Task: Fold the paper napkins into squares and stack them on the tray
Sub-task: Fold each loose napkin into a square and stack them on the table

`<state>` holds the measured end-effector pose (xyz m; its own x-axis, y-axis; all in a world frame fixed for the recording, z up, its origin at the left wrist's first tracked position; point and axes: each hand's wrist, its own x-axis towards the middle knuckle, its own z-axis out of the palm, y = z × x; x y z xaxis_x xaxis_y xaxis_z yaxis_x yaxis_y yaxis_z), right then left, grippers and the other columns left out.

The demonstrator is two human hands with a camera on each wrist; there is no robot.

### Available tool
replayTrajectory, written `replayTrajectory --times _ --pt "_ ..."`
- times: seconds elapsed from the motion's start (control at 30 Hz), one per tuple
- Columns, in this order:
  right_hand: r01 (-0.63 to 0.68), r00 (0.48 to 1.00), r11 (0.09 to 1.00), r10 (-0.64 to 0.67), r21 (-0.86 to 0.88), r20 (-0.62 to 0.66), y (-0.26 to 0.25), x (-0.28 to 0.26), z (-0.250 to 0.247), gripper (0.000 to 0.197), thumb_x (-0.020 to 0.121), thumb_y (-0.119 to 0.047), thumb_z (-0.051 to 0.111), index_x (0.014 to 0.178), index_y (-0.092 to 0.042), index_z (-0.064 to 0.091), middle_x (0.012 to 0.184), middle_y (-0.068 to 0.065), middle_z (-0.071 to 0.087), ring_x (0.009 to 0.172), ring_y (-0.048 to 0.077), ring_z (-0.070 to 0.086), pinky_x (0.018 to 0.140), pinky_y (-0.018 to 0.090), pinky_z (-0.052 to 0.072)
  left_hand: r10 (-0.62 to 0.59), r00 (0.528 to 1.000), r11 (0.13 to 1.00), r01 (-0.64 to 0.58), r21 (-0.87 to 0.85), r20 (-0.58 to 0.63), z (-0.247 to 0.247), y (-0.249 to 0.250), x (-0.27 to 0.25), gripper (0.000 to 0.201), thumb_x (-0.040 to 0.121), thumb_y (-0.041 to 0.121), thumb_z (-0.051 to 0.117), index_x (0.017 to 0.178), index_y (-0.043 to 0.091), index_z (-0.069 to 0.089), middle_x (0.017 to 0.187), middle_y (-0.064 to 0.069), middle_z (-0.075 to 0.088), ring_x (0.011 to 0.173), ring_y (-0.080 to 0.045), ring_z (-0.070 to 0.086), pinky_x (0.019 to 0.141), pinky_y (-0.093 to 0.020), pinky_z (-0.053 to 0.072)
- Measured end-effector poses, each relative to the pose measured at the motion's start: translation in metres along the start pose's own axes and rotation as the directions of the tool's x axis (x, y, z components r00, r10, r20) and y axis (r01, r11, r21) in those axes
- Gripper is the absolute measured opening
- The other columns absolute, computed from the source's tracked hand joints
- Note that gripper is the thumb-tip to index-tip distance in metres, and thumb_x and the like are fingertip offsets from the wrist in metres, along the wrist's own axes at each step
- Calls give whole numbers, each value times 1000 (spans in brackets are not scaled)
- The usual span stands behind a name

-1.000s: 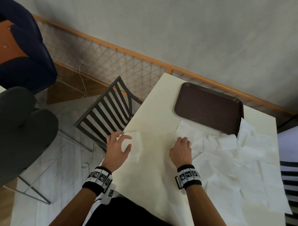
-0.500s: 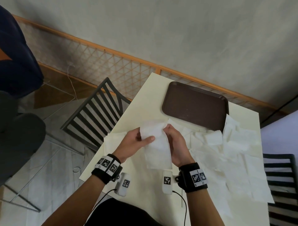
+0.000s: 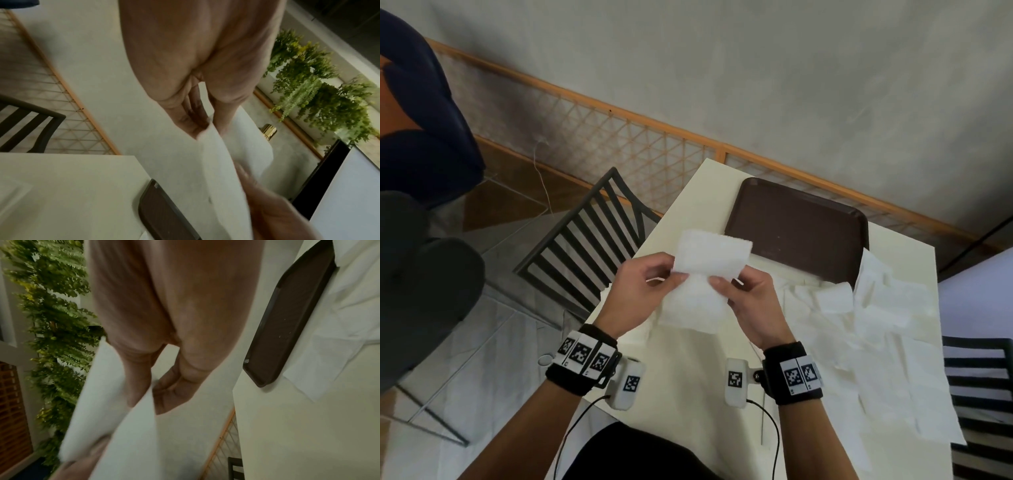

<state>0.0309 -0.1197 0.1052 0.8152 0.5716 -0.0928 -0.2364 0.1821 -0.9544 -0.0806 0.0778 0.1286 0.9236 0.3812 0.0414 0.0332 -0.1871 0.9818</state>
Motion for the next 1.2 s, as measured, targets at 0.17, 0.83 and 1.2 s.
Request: replayTrajectory --times 0.17,0.83,1.2 --pt "46 998 999 -46 8 47 -6 8 0 38 91 20 69 80 -12 87 123 19 79 114 40 73 92 44 59 146 989 989 -145 27 -28 -11 11 -1 30 96 -16 65 103 8 83 105 2 81 106 -19 76 98 -31 61" --pt "109 992 897 -71 -428 103 -21 9 45 19 116 -23 51 107 -19 67 109 -2 75 98 16 74 83 19 53 148 989 988 -150 49 26 -29 9 -8 25 106 13 53 101 16 77 100 2 75 97 -20 70 85 -27 59" --pt "-6 995 919 -35 -393 -96 24 38 87 39 114 -47 55 85 -22 47 74 -6 57 72 14 55 65 35 54 59 978 992 -35 121 -202 -65 -13 -12 11 95 22 80 104 21 74 98 4 80 93 -15 79 82 -42 67"
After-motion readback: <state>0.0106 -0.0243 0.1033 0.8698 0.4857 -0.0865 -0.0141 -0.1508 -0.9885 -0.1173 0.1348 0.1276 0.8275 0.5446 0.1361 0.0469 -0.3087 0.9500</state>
